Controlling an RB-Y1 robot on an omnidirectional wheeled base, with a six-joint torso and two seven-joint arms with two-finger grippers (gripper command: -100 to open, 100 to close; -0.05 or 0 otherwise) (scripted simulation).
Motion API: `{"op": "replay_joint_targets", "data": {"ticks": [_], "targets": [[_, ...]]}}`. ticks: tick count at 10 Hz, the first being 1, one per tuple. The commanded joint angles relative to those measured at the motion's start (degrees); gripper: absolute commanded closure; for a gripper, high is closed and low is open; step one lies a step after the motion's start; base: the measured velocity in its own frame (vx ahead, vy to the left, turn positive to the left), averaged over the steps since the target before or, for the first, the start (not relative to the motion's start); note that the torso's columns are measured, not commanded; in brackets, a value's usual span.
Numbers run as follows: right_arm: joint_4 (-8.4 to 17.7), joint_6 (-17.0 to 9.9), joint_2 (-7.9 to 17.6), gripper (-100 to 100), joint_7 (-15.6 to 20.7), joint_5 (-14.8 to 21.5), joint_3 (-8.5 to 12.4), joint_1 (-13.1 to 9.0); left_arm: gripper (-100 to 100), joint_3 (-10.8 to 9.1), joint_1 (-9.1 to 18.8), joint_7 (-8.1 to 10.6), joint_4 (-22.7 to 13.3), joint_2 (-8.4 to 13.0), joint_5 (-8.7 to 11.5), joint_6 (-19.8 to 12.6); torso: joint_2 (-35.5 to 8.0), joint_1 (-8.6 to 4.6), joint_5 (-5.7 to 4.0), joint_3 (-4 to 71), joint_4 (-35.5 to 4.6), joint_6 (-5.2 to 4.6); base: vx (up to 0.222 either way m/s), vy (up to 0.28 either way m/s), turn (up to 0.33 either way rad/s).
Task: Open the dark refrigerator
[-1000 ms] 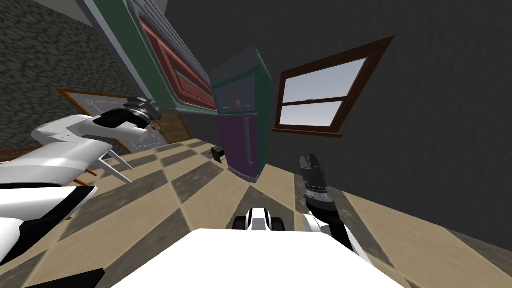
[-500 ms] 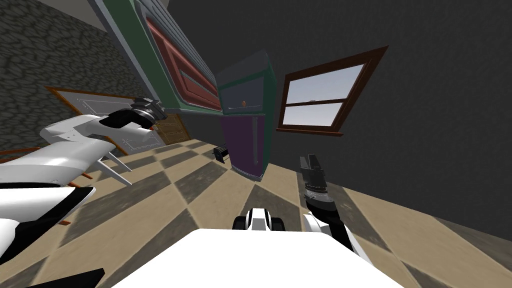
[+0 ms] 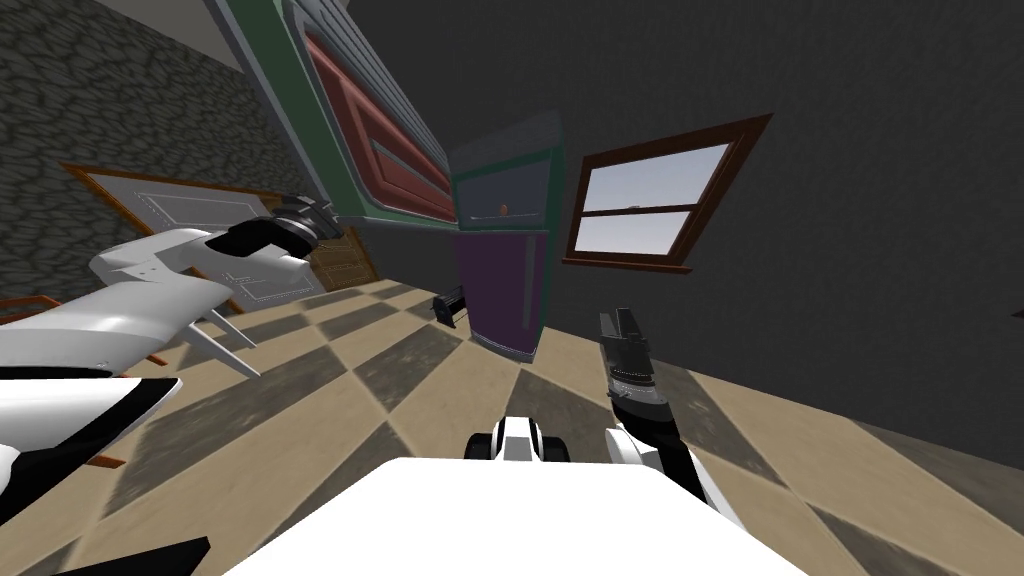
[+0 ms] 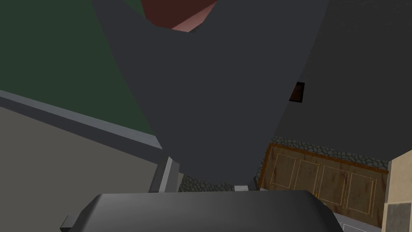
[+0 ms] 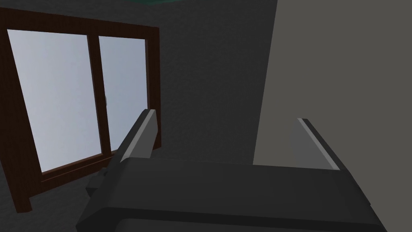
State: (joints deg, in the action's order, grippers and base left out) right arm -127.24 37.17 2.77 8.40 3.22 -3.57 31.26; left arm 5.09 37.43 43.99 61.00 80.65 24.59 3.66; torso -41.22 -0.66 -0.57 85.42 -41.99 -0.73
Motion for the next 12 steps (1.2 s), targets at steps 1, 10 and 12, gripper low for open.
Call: {"op": "replay_joint_targets", "data": {"ticks": [1,10,12], "targets": [[0.0,0.0,0.0,0,0.0,0.0,0.0,0.0,-100,-0.69,-1.2,1.58,3.2,1.9,1.2,-1.8,-0.2,0.1,0.06,-0.1,0.0,-0.09,-0.056,0.185,-0.003],[0.0,0.0,0.0,0,0.0,0.0,0.0,0.0,0,0.62,-1.1,3.95,4.5,5.6,2.8,-4.3,-0.9,0.57,0.48,-0.7,-0.2,0.58,0.015,-0.004,0.025],[0.0,0.0,0.0,0,0.0,0.0,0.0,0.0,0,0.6,-1.1,3.96,4.5,5.6,2.8,-4.3,-0.9,0.61,0.52,-0.7,-0.2,0.63,-0.002,0.0,0.006]]}}
